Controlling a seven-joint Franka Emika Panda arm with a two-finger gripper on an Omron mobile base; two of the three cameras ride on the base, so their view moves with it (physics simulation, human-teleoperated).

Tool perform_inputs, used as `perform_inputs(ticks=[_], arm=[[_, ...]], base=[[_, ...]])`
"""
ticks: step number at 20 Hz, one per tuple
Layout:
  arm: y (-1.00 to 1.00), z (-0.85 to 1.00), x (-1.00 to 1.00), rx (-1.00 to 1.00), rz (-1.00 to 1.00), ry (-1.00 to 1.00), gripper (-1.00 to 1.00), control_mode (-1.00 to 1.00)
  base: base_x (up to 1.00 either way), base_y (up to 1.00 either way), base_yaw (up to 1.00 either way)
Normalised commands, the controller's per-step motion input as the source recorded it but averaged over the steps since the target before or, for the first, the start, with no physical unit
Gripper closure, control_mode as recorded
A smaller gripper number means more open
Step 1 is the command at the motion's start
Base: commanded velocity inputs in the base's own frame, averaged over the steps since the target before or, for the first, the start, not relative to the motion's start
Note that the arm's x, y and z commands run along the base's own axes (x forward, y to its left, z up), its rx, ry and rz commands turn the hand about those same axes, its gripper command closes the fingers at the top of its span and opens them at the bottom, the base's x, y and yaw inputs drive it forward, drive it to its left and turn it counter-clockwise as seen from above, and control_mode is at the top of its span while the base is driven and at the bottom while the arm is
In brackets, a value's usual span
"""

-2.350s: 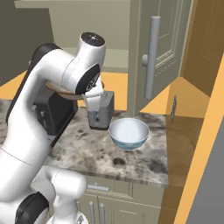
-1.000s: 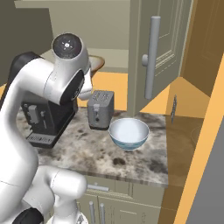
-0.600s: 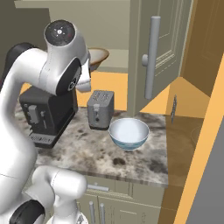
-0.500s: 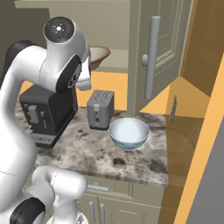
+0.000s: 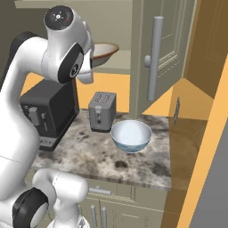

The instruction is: Open the cabinet. Pick the bowls from the counter and place them in the cabinet. Then close the cabinet.

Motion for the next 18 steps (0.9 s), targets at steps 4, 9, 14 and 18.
perform_inputs(ticks=[4, 9, 14, 18], arm=[[-0.03, -0.05, 0.25, 0.02, -0.12, 0.00, 1.00, -1.00], [-0.06, -0.21, 0.26, 0.03, -0.11, 0.00, 1.00, -1.00], [-0.12, -0.38, 0.37, 0.04, -0.09, 0.00, 1.00, -1.00], [-0.12, -0.39, 0.54, 0.05, -0.07, 0.00, 1.00, -1.00]], base=[[0.00, 0.00, 0.00], [0.00, 0.00, 0.00], [0.00, 0.00, 0.00], [0.00, 0.00, 0.00]])
